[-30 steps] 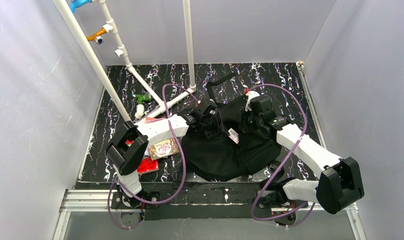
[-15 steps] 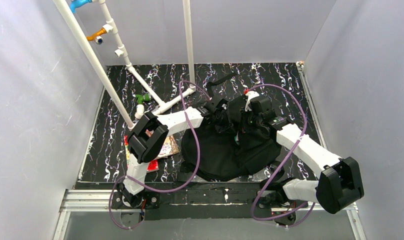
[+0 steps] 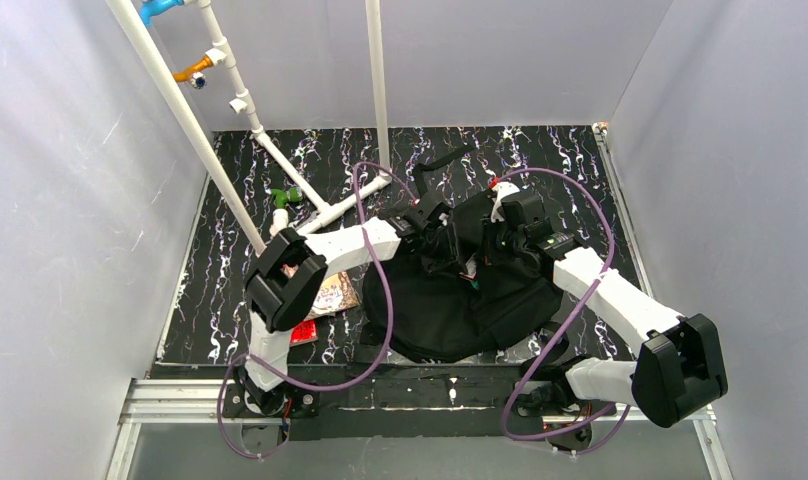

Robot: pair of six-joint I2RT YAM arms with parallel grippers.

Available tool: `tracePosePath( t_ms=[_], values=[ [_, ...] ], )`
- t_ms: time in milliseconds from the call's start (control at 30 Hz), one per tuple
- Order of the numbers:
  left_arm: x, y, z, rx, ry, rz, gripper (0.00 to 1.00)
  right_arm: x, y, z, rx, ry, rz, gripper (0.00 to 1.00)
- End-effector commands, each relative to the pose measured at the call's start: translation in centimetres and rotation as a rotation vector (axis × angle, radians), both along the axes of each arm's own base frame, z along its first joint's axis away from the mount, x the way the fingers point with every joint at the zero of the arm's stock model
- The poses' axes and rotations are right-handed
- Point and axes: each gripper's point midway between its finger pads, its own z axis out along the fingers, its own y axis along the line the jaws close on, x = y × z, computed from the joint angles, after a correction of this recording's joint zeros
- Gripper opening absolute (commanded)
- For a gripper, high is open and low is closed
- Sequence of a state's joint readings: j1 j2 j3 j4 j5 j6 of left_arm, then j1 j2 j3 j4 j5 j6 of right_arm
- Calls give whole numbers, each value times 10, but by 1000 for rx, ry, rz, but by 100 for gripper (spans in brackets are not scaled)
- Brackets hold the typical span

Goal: Pack the student bag
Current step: Place the book in the student bag.

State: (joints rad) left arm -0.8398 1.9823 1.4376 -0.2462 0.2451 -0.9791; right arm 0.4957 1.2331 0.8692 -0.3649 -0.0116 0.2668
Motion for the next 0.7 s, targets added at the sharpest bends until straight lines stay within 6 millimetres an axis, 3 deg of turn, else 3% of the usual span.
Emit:
tracePosePath(
  t_ms=[0,167,400,567,667],
  values=[
    [-8,31,32,33,-102,-1,37,8,13,21,63,-52,26,1],
    [-18,43,22,31,-48,31,24,7,11,21,56,-49,26,1],
    [-14,18,2,-52,49,33,27,6,8,22,47,-56,23,1],
    [-17,11,-5,-94,81,48,43,5,9,22,56,-52,22,1],
    [-17,6,-8,-117,97,63,42,4,9,22,63,-51,25,1]
  ],
)
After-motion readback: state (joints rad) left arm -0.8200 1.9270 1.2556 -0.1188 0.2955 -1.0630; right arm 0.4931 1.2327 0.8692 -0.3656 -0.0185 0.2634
